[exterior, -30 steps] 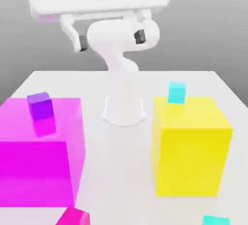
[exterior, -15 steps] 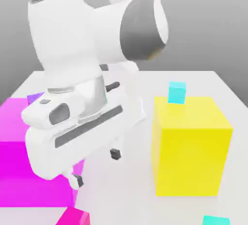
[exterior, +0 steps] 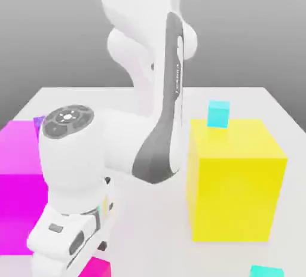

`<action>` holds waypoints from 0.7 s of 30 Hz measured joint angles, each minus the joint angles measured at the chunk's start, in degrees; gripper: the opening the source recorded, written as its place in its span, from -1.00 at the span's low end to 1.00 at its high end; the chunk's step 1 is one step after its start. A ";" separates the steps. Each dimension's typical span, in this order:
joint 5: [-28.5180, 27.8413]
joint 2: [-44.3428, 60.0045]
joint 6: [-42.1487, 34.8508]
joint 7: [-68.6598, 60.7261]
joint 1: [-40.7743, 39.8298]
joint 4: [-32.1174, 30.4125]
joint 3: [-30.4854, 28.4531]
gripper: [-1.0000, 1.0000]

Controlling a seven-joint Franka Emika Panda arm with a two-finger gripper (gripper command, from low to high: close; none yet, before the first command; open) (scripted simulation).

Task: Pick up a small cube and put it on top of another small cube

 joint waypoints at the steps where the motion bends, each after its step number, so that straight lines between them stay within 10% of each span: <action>1: 0.00 0.00 -0.03 0.00 0.00 0.00 0.00 -1.00; 10: -4.63 -6.76 -5.17 3.31 2.98 -1.56 -3.69 -1.00; 21: -13.57 -7.62 -11.25 10.53 20.63 5.23 5.83 -1.00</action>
